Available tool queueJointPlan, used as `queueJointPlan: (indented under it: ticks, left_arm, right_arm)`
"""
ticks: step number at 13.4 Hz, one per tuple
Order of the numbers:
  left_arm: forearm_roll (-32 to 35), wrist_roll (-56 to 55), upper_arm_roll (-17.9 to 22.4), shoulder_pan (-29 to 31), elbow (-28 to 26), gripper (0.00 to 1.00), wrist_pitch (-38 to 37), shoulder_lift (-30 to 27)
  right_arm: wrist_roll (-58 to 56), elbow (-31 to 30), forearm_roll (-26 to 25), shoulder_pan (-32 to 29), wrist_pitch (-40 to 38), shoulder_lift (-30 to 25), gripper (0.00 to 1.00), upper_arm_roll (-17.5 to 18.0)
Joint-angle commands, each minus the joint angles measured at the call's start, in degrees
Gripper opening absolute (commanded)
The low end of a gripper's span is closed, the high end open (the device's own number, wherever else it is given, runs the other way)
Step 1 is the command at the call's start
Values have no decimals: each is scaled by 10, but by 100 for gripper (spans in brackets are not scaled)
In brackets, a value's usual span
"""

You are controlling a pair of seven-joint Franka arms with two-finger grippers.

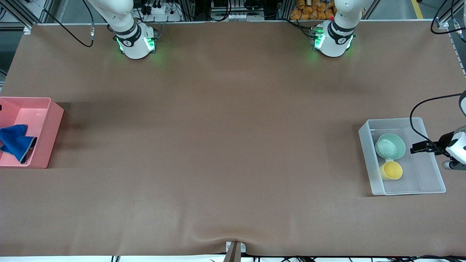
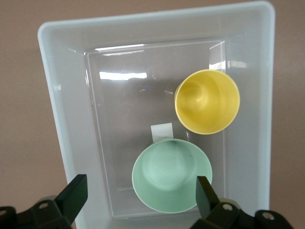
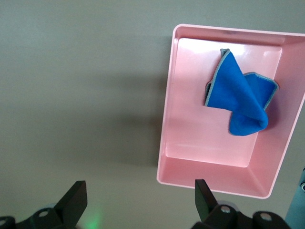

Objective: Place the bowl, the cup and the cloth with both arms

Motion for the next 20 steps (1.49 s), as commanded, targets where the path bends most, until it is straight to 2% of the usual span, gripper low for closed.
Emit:
queueJointPlan:
  ticks: [1, 5, 6, 8, 11, 12, 14, 17, 19, 20]
  left_arm:
    - [9, -22, -5, -5, -3, 100, -13, -15]
    - [3, -123, 20, -93, -2, 100, -19, -36]
    - [-11, -127, 50, -130, -1, 100, -33, -43]
    - [-85, -126, 141, -216, 4, 100, -45, -67]
    - [-103, -135, 166, -271, 5, 100, -57, -108]
    - [-103, -151, 187, -286, 4, 100, -73, -123]
    - [-103, -171, 191, -304, 4, 100, -96, -152]
    - [-104, -266, 195, -347, 5, 100, -110, -192]
    - [-104, -260, 194, -349, 6, 100, -154, -222]
    - [-103, -250, 193, -348, 5, 100, -167, -236]
  right_arm:
    - [33, -9, -7, 17, -21, -33, 100, 0]
    - [116, -8, -7, 64, -60, -72, 100, 1]
    - [136, -8, -7, 74, -66, -79, 100, 0]
    - [170, -7, -2, 92, -77, -95, 100, 1]
    - [232, -7, 2, 135, -84, -127, 100, 6]
    - [242, -7, 2, 150, -84, -131, 100, 9]
    - [253, -7, 5, 170, -83, -147, 100, 7]
    - [276, -14, 25, 169, -83, -162, 100, 1]
    - [276, -14, 21, 175, -83, -165, 100, -7]
    - [275, -13, 17, 194, -83, -165, 100, -23]
